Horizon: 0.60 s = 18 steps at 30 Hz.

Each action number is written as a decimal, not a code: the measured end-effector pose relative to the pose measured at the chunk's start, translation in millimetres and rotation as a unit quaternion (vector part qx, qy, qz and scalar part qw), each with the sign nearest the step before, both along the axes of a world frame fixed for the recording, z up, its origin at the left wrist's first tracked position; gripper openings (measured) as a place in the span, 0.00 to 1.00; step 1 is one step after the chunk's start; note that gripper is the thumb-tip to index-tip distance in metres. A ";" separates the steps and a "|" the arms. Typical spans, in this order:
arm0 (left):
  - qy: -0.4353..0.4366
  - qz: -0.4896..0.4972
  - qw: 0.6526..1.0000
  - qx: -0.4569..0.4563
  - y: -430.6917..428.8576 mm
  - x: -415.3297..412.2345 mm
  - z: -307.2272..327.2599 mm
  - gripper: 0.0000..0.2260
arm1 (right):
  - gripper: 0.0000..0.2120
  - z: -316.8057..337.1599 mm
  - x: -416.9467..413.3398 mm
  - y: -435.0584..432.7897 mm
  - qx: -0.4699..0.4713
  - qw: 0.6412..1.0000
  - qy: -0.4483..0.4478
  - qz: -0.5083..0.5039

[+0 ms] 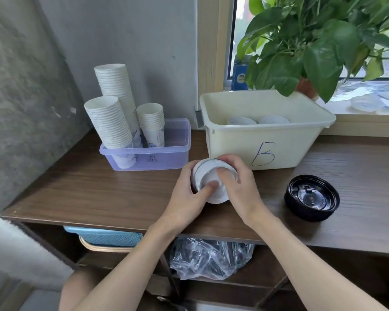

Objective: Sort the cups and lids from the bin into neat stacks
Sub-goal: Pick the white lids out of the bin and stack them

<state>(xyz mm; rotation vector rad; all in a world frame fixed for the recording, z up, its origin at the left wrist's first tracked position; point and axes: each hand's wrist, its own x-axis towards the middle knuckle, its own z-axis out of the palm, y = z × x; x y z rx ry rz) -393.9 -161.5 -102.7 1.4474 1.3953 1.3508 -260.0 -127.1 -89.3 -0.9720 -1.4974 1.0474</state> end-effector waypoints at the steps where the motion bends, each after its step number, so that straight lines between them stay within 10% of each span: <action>1: 0.011 -0.003 1.000 0.013 0.1 0.0 0.1 0.22 | 0.14 -0.6 0.1 0.1 -0.003 1.000 0.008 0.008; 9: 0.046 -0.027 0.998 0.028 -0.3 -1.1 -2.8 0.31 | 0.23 -8.3 2.1 1.3 -0.017 0.999 0.025 0.026; 18: 0.026 -0.022 0.999 0.038 1.4 -1.6 -1.2 0.18 | 0.14 -8.4 -5.1 7.1 -0.001 0.999 0.026 -0.038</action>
